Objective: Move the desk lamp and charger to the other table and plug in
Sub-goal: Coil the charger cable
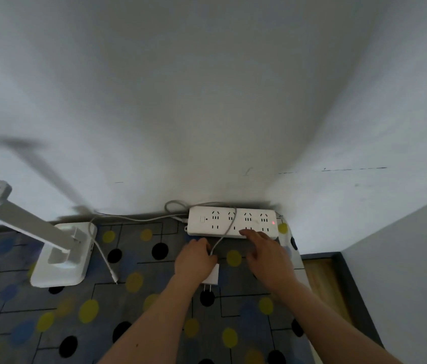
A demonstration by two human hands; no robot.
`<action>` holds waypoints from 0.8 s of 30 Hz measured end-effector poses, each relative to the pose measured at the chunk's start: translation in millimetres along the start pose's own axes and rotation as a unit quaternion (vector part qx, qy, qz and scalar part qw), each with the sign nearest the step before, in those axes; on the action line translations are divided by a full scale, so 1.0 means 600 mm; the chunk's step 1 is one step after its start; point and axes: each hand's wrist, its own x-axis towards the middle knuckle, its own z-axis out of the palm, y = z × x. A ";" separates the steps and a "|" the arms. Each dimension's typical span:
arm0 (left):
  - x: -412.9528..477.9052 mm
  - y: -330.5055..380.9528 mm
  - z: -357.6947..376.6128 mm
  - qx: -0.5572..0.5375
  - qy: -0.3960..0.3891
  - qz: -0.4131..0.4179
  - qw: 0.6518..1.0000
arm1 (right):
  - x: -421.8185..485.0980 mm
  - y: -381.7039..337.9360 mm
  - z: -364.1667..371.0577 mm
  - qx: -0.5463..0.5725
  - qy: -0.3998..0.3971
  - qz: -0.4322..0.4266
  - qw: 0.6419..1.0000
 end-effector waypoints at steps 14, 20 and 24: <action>-0.042 0.030 -0.120 -0.288 -0.057 0.007 0.956 | 0.027 -0.082 -0.034 0.025 0.010 -0.047 0.998; -0.075 0.055 -0.219 -0.356 -0.033 0.057 0.932 | 0.039 -0.141 -0.069 0.039 0.033 -0.053 0.997; -0.094 0.051 -0.280 -0.398 0.006 0.080 0.914 | 0.045 -0.165 -0.096 0.023 0.055 -0.038 0.998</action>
